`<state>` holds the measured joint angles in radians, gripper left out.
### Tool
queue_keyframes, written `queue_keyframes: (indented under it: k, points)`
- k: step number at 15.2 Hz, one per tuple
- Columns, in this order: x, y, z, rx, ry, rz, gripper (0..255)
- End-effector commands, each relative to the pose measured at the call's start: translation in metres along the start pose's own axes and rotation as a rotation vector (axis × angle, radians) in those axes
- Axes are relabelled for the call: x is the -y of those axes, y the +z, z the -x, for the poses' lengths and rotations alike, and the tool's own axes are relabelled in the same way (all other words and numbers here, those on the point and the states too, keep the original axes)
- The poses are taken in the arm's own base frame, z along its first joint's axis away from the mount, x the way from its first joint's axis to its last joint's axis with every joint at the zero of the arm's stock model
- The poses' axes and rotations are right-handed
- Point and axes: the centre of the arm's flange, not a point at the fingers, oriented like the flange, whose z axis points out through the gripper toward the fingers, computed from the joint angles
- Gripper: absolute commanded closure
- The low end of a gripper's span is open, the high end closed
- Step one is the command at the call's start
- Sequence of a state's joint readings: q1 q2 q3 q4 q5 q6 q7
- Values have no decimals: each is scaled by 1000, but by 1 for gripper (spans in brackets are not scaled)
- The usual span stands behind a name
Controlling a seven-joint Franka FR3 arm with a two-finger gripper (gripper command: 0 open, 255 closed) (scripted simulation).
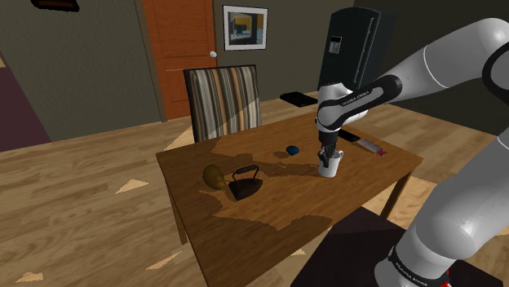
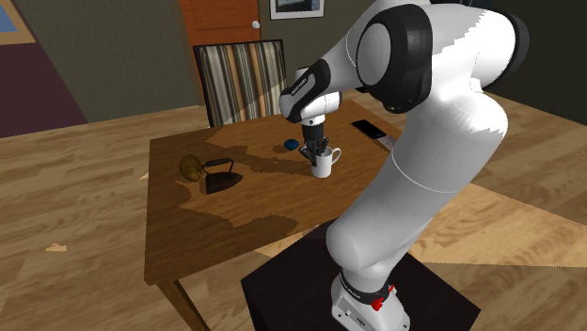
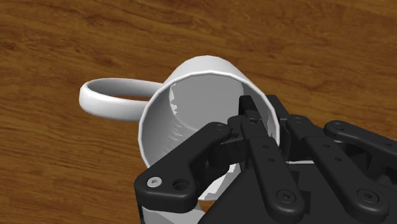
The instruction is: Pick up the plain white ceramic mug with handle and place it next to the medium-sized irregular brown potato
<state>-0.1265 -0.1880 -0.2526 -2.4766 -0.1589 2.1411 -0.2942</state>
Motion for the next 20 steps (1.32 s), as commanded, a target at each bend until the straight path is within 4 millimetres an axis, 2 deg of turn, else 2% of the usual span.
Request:
queue_keyframes:
  k: [1, 20]
  points:
    - [0, 0, 0, 0, 0, 0, 255]
    - [-2, -99, 17, 0, 0, 0, 255]
